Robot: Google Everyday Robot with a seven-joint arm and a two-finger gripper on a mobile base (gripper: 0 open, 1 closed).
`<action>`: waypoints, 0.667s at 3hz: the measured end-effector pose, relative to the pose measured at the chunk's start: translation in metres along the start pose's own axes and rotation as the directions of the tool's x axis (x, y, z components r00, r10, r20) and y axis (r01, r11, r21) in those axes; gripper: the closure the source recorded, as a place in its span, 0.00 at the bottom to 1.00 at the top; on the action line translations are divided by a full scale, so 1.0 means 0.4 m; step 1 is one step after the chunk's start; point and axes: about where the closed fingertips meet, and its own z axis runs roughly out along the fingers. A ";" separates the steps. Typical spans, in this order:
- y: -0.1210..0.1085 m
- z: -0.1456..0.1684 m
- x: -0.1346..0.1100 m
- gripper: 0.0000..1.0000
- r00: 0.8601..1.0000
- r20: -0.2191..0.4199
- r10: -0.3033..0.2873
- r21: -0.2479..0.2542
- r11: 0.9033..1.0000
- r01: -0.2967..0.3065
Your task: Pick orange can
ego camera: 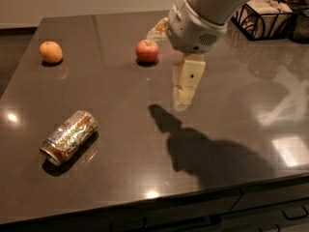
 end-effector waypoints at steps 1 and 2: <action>0.010 0.083 -0.107 0.00 0.987 0.025 -0.159 -0.078 0.984 0.160; 0.031 0.158 -0.194 0.00 0.954 0.019 -0.300 -0.141 0.943 0.300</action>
Offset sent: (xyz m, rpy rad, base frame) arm -0.0464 0.1418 -0.0603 -0.2081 -0.0120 0.5203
